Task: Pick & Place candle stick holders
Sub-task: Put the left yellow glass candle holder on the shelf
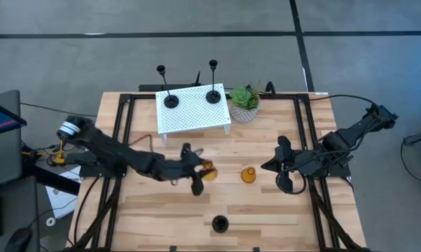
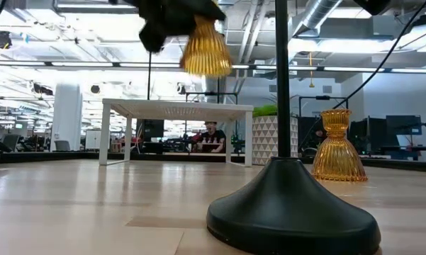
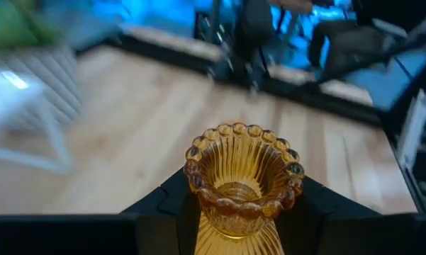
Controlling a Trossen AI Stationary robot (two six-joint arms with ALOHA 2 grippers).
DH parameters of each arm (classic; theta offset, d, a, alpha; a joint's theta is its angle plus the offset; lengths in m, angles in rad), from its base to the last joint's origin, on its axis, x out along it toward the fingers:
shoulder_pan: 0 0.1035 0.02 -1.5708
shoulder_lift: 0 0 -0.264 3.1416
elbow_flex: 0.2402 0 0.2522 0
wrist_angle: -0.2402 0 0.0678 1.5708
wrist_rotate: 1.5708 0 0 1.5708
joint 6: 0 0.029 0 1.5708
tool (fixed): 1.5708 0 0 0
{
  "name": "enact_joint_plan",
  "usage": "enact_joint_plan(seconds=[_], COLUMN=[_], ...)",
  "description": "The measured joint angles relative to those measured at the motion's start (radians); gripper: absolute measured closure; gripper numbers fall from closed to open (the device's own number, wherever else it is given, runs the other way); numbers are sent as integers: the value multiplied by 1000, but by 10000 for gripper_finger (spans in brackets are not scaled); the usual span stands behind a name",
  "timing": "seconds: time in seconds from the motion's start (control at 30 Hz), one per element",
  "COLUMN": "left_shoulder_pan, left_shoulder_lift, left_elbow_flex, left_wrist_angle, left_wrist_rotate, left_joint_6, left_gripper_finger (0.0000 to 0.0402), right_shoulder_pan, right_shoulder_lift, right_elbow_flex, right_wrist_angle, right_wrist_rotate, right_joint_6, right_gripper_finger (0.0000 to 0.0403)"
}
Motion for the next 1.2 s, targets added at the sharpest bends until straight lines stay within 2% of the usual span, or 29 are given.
enact_joint_plan(seconds=[0.2,0.33,0.43,0.83,1.2], left_shoulder_pan=[21,69,123,376,452], left_shoulder_lift=[-162,-232,-257,-204,-133], left_elbow_flex=[0,0,0,1,1], left_wrist_angle=[-5,-7,-10,-40,-69], left_wrist_rotate=[-176,-294,-343,-369,-382], left_joint_6=[141,196,219,210,99], left_gripper_finger=[263,263,263,263,263], right_shoulder_pan=[0,0,0,0,-1], right_shoulder_lift=[0,0,0,0,0], right_elbow_flex=[0,0,0,0,0], right_wrist_angle=[2,2,3,2,1], right_wrist_rotate=[22,44,46,75,76], right_joint_6=[0,0,0,0,8], right_gripper_finger=[403,403,403,403,403])
